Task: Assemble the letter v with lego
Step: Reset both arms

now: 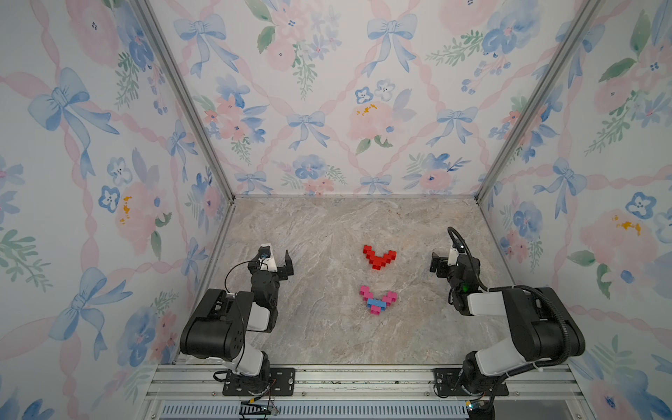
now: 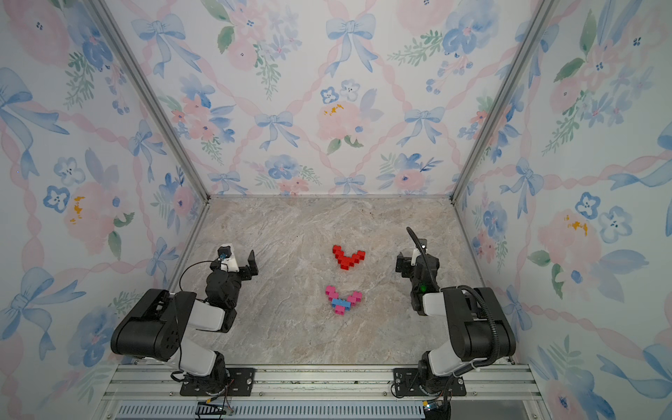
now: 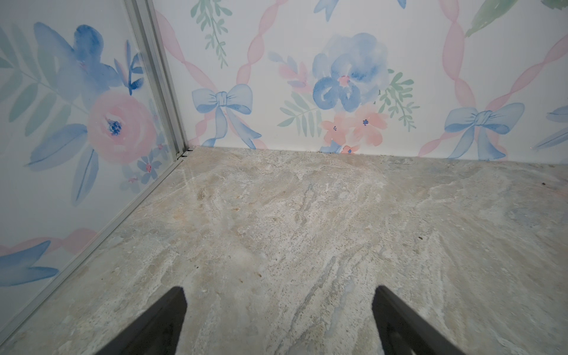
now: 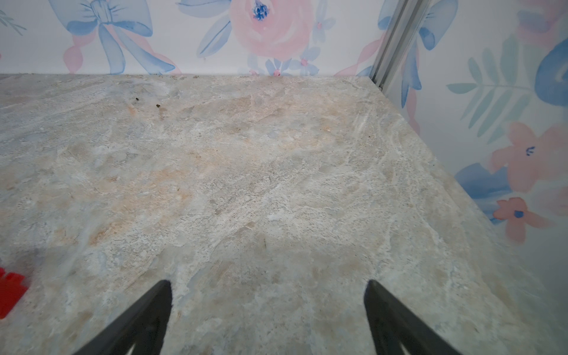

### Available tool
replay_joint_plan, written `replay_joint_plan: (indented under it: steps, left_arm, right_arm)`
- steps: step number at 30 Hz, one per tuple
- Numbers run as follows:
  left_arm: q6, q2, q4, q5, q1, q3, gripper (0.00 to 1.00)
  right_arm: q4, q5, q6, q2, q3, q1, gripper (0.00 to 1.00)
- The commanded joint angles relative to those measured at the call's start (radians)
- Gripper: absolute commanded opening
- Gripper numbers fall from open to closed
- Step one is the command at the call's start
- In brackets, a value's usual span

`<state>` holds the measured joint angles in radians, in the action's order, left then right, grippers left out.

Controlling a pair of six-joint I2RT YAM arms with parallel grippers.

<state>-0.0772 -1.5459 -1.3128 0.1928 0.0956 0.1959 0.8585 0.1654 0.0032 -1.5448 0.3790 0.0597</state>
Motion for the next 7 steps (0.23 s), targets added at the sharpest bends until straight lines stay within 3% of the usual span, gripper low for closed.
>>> replay_joint_plan:
  steps: [1,7]
  left_arm:
    - [0.017,-0.003,-0.025,-0.009,0.002,-0.004,0.94]
    - [0.017,-0.003,-0.025,-0.011,0.003,-0.003,0.96]
  right_arm:
    - [0.035,-0.010,-0.012,-0.001,0.018,0.013,0.97]
    - [0.036,-0.031,-0.002,0.000,0.017,-0.002,0.97]
